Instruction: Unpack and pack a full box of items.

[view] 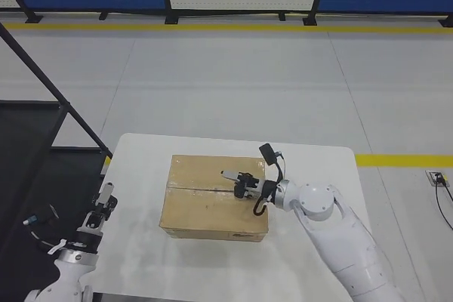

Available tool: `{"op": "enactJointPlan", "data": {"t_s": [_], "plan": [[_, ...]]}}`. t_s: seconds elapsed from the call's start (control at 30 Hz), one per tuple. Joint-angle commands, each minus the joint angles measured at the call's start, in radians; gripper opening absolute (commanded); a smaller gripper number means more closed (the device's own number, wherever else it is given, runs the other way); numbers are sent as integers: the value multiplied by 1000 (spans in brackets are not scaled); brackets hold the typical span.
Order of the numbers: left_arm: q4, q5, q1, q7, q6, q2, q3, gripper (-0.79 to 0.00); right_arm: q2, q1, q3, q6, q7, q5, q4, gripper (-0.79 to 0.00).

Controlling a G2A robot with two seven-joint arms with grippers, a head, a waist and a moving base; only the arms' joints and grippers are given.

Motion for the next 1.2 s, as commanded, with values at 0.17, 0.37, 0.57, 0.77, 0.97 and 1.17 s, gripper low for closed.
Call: {"op": "enactJointPlan", "data": {"t_s": [0.17,0.37,0.57,0.77,0.97,1.17], "plan": [[-9,19,-14,-3,13,2,20,0,26,-56,86,-5,14,7,-38,0],[-8,27,-21,0,18,4,30,0,46,-107,162,-16,18,26,-70,0],[-4,28,-25,4,24,5,38,0,65,-150,227,-32,66,69,-86,0],[-7,34,-31,7,33,7,48,0,72,-154,241,-42,69,93,-59,0],[-8,41,-32,10,38,8,55,0,74,-134,228,-48,70,116,2,0],[-10,44,-30,15,44,10,58,0,72,-111,199,-61,84,130,55,0]]}}
